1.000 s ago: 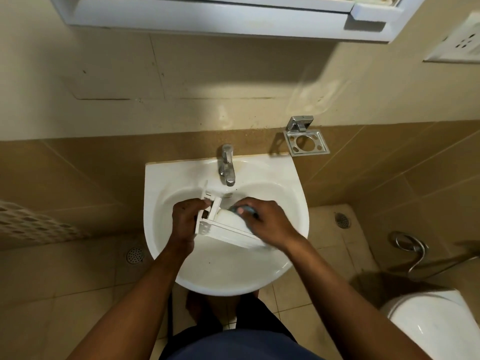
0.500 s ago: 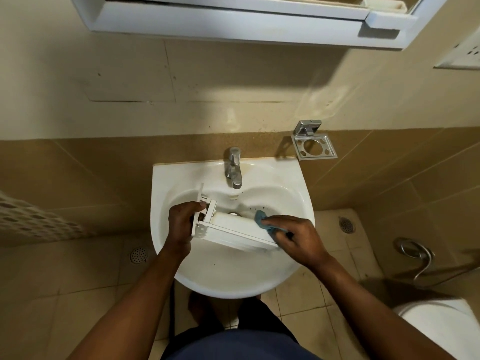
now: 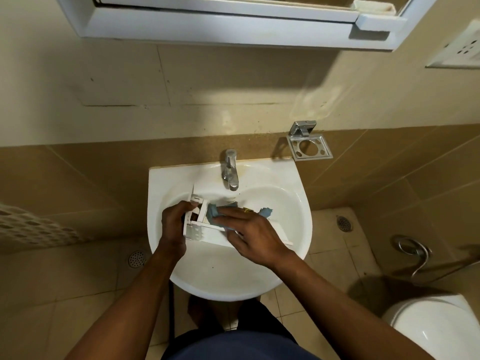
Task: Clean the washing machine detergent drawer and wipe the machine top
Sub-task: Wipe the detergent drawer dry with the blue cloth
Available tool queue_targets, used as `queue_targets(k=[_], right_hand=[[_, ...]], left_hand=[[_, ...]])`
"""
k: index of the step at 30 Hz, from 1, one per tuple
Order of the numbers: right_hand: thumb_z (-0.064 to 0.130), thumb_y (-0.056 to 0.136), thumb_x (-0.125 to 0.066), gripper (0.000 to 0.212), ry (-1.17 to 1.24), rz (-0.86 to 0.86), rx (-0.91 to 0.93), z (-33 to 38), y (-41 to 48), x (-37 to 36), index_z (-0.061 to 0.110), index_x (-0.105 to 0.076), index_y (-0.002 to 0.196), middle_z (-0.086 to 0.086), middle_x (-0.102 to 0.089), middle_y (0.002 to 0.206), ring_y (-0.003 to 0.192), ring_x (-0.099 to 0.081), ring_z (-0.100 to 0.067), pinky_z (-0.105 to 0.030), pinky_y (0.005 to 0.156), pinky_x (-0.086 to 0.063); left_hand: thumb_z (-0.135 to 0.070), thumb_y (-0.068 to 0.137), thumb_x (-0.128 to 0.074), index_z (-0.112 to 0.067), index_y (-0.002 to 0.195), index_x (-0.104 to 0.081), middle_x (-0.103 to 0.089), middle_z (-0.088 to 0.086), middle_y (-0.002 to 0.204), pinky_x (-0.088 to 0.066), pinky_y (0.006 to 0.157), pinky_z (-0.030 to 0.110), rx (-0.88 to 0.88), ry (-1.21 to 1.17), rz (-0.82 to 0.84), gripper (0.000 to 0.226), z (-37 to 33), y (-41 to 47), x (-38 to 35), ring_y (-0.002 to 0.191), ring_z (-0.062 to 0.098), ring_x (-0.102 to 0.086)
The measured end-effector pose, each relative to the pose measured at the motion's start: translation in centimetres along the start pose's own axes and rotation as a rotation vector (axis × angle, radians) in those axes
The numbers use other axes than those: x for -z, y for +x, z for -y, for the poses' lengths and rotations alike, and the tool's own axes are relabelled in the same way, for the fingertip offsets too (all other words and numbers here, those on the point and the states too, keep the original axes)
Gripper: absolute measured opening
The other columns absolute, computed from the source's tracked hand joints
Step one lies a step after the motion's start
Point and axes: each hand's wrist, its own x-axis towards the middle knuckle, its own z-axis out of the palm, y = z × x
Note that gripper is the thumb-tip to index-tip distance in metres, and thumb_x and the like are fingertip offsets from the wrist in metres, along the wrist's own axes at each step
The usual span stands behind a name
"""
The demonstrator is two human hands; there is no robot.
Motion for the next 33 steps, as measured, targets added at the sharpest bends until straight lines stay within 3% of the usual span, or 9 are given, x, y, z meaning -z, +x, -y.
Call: queue_targets(k=[7, 11, 13, 15, 20, 22, 25, 29, 33], right_hand=[[0.007, 0.084, -0.060, 0.030, 0.010, -0.256, -0.070, -4.2, -5.1, 2.7, 0.013, -0.081, 0.105, -0.001, -0.071, 0.129, 0.123, -0.064, -0.012, -0.036, 0.100, -0.054], [-0.001, 0.085, -0.056, 0.028, 0.117, -0.426, -0.328, -6.6, -6.8, 4.0, 0.013, -0.080, 0.082, 0.003, -0.078, 0.103, 0.084, -0.074, -0.004, -0.043, 0.066, -0.061], [-0.008, 0.089, -0.054, 0.034, 0.212, -0.493, -0.485, -6.8, -6.6, 4.7, 0.013, -0.079, 0.083, 0.005, -0.079, 0.093, 0.055, -0.070, -0.018, -0.043, 0.045, -0.055], [-0.008, 0.093, -0.051, 0.037, 0.332, -0.530, -0.580, -6.4, -5.4, 5.5, 0.015, -0.079, 0.090, 0.002, -0.078, 0.094, 0.043, -0.065, -0.030, -0.037, 0.037, -0.049], [0.002, 0.095, -0.057, 0.027, 0.464, -0.246, -0.472, -4.1, -1.9, 5.3, 0.014, -0.078, 0.107, 0.002, -0.077, 0.106, 0.071, -0.070, -0.012, -0.023, 0.064, -0.053], [0.006, 0.100, -0.057, 0.025, 0.553, -0.150, -0.556, -4.4, -1.7, 4.5, 0.016, -0.077, 0.112, 0.001, -0.076, 0.110, 0.067, -0.067, -0.010, -0.027, 0.063, -0.056], [0.018, 0.105, -0.050, 0.028, 0.795, -0.122, -0.734, -6.0, -2.1, 4.4, 0.012, -0.075, 0.116, -0.005, -0.074, 0.121, 0.111, -0.070, -0.022, -0.043, 0.100, -0.053], [0.036, 0.106, -0.046, 0.039, 1.131, -0.095, -0.980, -6.0, -2.4, 4.5, 0.013, -0.072, 0.122, -0.009, -0.076, 0.111, 0.096, -0.072, -0.024, -0.036, 0.081, -0.057], [0.035, 0.107, -0.043, 0.036, 1.039, -0.127, -1.014, -5.8, -2.4, 3.8, 0.015, -0.072, 0.114, -0.008, -0.076, 0.100, 0.083, -0.073, -0.022, -0.037, 0.076, -0.057]], left_hand=[[-0.013, 0.090, -0.055, -0.012, 0.068, -0.073, -0.069, 0.006, 0.062, -0.047, 0.062, 0.033, 0.006, -0.002, -0.008, 0.029, -0.3, 0.5, 0.7, 0.055, 0.022, -0.067], [-0.017, 0.090, -0.056, -0.013, 0.068, -0.074, -0.072, 0.005, 0.066, -0.049, 0.060, 0.033, 0.017, 0.035, -0.029, 0.028, -0.8, 0.9, 2.0, 0.057, 0.023, -0.067], [-0.021, 0.088, -0.058, -0.012, 0.072, -0.070, -0.072, 0.003, 0.068, -0.050, 0.059, 0.031, 0.036, 0.021, -0.042, 0.022, -1.1, 1.2, 2.6, 0.057, 0.021, -0.067], [-0.024, 0.086, -0.059, -0.013, 0.071, -0.071, -0.071, 0.003, 0.070, -0.050, 0.061, 0.032, 0.051, 0.015, -0.046, 0.022, -1.2, 1.4, 2.9, 0.060, 0.022, -0.065], [-0.032, 0.075, -0.065, -0.015, 0.082, -0.074, -0.068, 0.004, 0.077, -0.047, 0.068, 0.036, 0.100, -0.045, -0.051, 0.021, -1.5, 1.2, 2.5, 0.069, 0.024, -0.063], [-0.038, 0.066, -0.072, -0.013, 0.097, -0.073, -0.068, 0.009, 0.087, -0.048, 0.072, 0.038, 0.164, -0.049, -0.048, 0.040, -1.7, 1.5, 2.7, 0.079, 0.029, -0.062], [-0.040, 0.062, -0.075, -0.015, 0.107, -0.070, -0.067, 0.010, 0.099, -0.053, 0.071, 0.037, 0.283, -0.025, -0.011, 0.052, -2.3, 1.4, 2.4, 0.079, 0.028, -0.065], [-0.048, 0.076, -0.069, -0.019, 0.112, -0.071, -0.070, 0.008, 0.106, -0.054, 0.077, 0.037, 0.340, -0.017, -0.043, 0.047, -2.6, 1.7, 1.6, 0.081, 0.026, -0.069], [-0.071, 0.074, -0.067, -0.023, 0.118, -0.072, -0.075, 0.007, 0.100, -0.052, 0.082, 0.040, 0.361, 0.115, -0.086, 0.065, -2.9, 2.2, 1.2, 0.092, 0.028, -0.068]])
